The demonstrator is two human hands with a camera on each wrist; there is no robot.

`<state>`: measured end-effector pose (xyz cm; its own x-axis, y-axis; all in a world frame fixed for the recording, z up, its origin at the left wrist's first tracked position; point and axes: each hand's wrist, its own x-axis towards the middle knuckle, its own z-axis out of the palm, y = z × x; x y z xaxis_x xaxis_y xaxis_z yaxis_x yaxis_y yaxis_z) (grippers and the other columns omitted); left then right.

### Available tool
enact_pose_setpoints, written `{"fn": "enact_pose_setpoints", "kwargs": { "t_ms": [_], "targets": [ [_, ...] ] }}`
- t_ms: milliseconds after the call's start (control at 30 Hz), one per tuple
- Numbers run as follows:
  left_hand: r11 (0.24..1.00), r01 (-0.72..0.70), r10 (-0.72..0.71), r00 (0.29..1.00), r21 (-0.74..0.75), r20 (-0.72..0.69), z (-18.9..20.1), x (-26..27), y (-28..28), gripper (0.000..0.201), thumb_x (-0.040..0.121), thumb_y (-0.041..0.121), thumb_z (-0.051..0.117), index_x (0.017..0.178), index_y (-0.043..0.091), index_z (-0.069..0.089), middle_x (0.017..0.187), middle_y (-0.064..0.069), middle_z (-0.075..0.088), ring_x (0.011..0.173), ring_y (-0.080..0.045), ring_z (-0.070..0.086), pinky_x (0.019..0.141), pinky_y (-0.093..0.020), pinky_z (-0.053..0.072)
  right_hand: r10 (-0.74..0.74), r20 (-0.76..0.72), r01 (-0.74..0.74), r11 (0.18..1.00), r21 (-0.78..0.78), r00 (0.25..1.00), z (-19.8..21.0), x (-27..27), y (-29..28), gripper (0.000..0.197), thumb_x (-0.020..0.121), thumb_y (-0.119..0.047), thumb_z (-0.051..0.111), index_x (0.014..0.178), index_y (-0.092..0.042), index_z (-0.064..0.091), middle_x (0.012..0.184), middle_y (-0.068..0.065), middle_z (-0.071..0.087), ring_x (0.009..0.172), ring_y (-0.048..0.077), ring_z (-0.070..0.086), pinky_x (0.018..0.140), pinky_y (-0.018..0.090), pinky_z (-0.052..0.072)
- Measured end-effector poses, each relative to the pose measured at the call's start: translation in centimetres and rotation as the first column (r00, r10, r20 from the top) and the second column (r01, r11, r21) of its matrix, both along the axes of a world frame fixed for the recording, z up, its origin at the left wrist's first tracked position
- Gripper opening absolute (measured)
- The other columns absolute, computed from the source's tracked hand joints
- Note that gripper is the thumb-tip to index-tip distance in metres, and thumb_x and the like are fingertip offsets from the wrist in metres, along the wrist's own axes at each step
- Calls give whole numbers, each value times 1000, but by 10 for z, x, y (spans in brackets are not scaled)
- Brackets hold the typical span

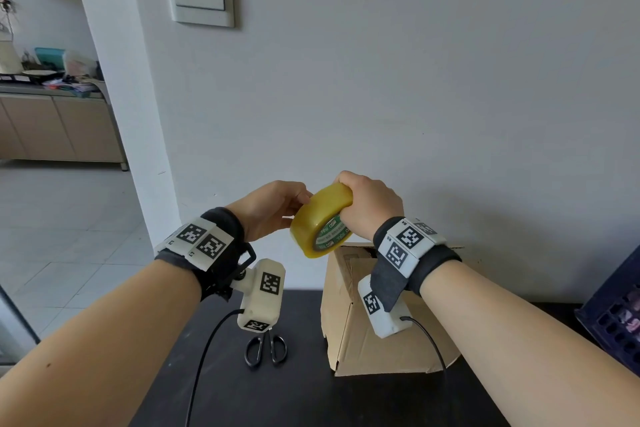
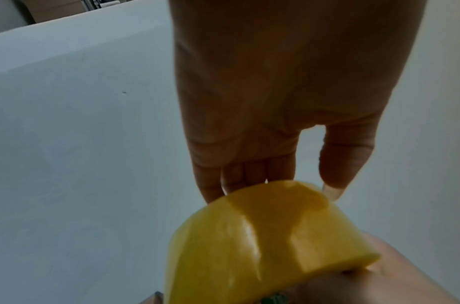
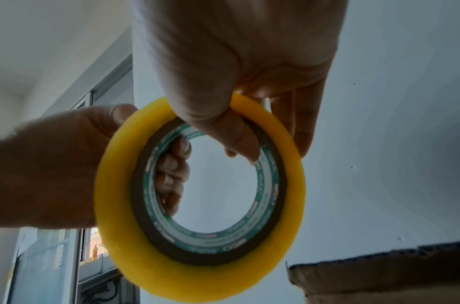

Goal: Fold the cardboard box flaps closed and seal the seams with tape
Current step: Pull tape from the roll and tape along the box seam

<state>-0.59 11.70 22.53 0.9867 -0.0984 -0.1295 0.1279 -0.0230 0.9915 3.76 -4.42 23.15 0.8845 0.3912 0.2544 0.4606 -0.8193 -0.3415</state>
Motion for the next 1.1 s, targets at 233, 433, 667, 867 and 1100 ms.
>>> {"fn": "enact_pose_setpoints", "kwargs": {
  "t_ms": [233,433,667,867,1100],
  "targets": [
    [998,-38,41,997,-54,68,-5,-3,-3,16,82,0,39,83,1,55,79,-9,56,76,-20,52,75,-29,46,-39,24,36,992,124,999,4,7,1,40,80,-5,42,107,-29,59,87,-5,54,91,24,47,71,30,41],
    [978,-35,46,998,-206,51,4,-5,-6,25,100,27,39,107,14,59,85,-6,60,76,-21,58,86,-37,47,-42,-77,64,951,302,996,1,15,-1,21,86,-11,51,103,-21,56,93,0,61,85,24,56,70,28,42],
    [976,25,2,992,-216,126,5,-5,-4,29,100,21,36,112,11,60,102,-9,60,89,-21,56,98,-39,43,-59,-120,101,917,386,991,-2,17,-4,13,91,-27,54,99,-17,55,91,1,61,86,24,56,75,29,41],
    [946,-314,247,860,81,448,4,-1,-3,22,96,20,51,111,17,67,101,2,69,92,-10,63,85,-25,50,-103,-227,178,922,343,969,-7,20,-1,26,90,-33,54,108,-14,54,104,8,68,100,30,62,90,40,49],
    [546,-644,-43,617,535,786,-2,5,3,26,95,13,50,111,14,70,109,-3,65,96,-19,59,84,-30,47,-151,-265,230,927,298,952,-6,20,-5,30,91,-31,55,114,-12,54,109,9,63,102,30,60,91,41,49]
  ]
}}
